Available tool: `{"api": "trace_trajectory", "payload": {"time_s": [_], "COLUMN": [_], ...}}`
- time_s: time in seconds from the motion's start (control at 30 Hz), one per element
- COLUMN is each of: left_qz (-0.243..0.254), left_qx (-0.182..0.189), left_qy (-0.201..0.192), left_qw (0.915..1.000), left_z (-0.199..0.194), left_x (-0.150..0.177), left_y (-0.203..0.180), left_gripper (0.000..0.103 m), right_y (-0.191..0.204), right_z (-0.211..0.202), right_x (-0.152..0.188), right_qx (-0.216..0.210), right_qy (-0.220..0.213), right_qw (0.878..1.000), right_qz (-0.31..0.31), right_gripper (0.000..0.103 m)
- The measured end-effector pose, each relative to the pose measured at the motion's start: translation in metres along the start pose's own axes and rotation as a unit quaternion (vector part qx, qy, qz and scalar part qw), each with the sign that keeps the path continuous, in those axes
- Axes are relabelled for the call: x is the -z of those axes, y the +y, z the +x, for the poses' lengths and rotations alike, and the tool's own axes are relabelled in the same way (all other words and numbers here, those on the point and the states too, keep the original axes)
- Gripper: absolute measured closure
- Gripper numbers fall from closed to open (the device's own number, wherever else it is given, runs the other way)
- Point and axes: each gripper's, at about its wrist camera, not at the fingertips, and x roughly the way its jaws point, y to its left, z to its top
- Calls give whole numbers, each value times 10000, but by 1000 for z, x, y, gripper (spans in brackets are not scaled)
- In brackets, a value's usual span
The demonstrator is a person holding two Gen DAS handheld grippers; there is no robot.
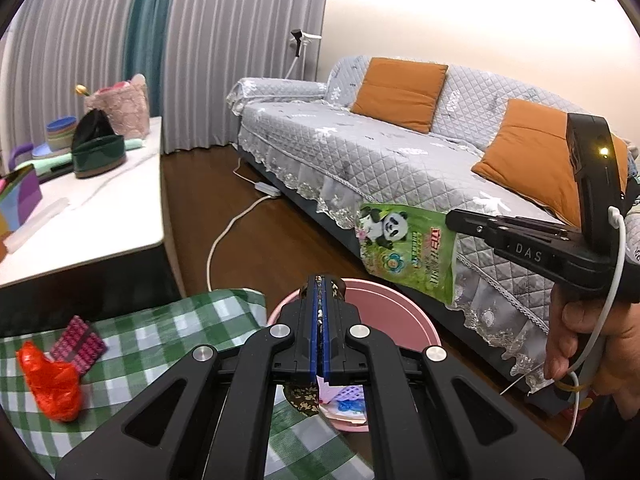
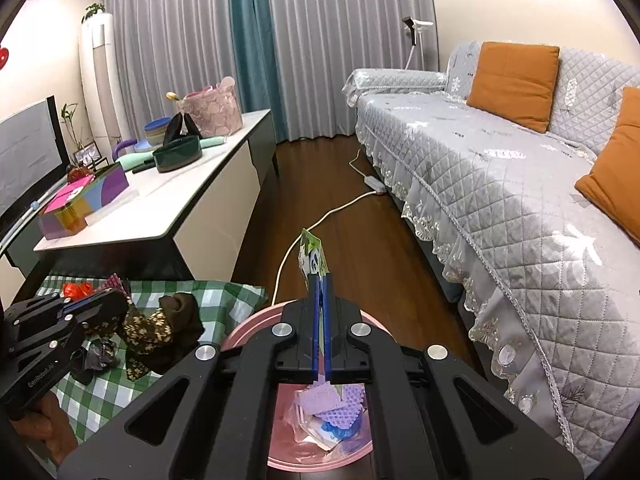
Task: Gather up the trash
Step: 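Open the left tool over the pink bin while the right tool releases the green packet, then move both open tools back over the table toward the black strap and bag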
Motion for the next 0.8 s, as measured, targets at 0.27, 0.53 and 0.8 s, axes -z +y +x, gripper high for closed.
{"api": "trace_trajectory", "payload": {"time_s": [0.27,0.53,0.8], "left_qz": [-227,-264,-302], "left_qx": [307,122,-238], "left_qy": [396,369,269], "left_qw": [9985,9989,9989], "left_z": [34,15,-31], "left_x": [4,13,22], "left_y": [2,11,33], "left_gripper": [63,62,62], "right_y": [0,8,33], "right_z": [15,15,3], "right_x": [5,3,-4], "right_qx": [174,109,-71], "right_qy": [250,193,66], "right_qw": [9995,9997,9998], "right_qz": [-62,-61,-165], "right_gripper": [77,59,56]}}
